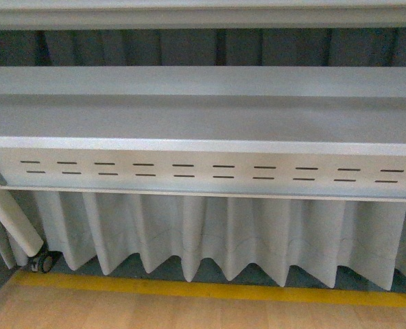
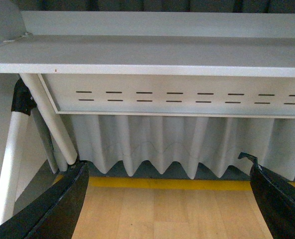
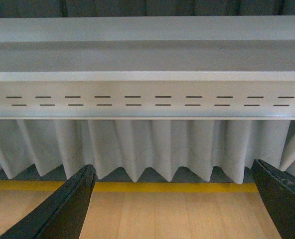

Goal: Wind up and store yellow beetle toy

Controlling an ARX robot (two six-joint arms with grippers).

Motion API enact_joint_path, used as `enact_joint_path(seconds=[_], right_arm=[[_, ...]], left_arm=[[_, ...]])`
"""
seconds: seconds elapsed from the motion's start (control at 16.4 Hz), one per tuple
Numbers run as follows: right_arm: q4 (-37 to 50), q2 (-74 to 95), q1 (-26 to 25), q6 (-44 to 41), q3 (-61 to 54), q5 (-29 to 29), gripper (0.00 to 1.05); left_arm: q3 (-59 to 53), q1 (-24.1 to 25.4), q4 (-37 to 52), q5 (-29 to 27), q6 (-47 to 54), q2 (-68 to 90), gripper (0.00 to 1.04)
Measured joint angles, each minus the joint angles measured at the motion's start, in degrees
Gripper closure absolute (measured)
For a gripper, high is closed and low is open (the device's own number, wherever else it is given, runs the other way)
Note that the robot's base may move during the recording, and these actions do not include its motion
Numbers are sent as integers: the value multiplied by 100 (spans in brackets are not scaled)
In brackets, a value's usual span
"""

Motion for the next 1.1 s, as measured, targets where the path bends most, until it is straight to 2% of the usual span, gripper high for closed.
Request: enact_joint_path(seconds=[1.1], right_arm=[[0,0,0,0,0,0,7]], left_arm=[[0,0,0,0,0,0,7]])
